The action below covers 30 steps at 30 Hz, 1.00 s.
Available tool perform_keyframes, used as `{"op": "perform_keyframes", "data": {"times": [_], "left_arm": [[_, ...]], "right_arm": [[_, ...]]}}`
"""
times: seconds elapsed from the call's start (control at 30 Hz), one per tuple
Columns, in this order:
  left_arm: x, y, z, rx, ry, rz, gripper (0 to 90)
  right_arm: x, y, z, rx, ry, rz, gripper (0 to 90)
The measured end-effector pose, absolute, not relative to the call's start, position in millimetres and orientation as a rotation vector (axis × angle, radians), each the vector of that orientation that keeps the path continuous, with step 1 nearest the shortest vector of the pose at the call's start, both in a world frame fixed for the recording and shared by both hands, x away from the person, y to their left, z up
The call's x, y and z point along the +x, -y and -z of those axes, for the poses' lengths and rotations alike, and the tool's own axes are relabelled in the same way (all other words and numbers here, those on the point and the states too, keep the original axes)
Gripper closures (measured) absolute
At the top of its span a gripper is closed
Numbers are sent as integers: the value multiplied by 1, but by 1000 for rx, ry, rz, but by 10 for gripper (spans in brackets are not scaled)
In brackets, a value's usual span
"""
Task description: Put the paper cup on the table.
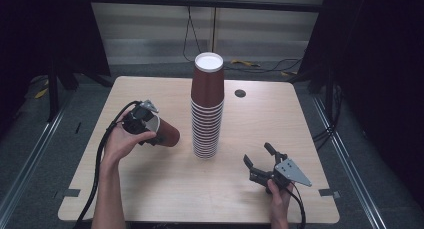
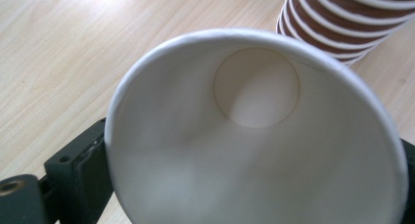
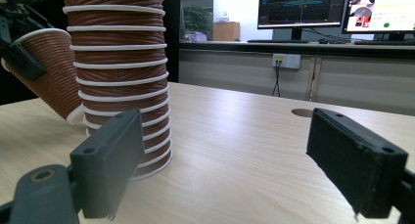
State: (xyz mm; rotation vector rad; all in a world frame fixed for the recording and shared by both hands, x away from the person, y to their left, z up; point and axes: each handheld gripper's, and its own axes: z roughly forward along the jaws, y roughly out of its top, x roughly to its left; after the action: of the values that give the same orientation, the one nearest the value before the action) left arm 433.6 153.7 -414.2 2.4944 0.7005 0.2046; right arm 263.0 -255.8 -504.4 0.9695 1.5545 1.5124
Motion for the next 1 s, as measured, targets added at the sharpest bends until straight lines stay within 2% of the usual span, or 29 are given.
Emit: {"op": "perform_keyframes", "data": {"times": [0.13, 0.57, 0.63, 0.8, 1.0], "left_arm": [[437, -143, 413, 2541, -690, -226, 47], [445, -133, 411, 2674, -661, -158, 38], [446, -129, 412, 2739, -660, -179, 35], [448, -120, 415, 2735, -608, -148, 29], [452, -112, 414, 2750, -621, -151, 34]], "right_arm": [[263, 256, 504, 973, -1553, -1507, 136], [262, 256, 504, 975, -1551, -1505, 137], [262, 256, 504, 976, -1551, -1505, 137], [262, 255, 504, 979, -1547, -1502, 136], [262, 255, 504, 980, -1546, -1502, 136]]}}
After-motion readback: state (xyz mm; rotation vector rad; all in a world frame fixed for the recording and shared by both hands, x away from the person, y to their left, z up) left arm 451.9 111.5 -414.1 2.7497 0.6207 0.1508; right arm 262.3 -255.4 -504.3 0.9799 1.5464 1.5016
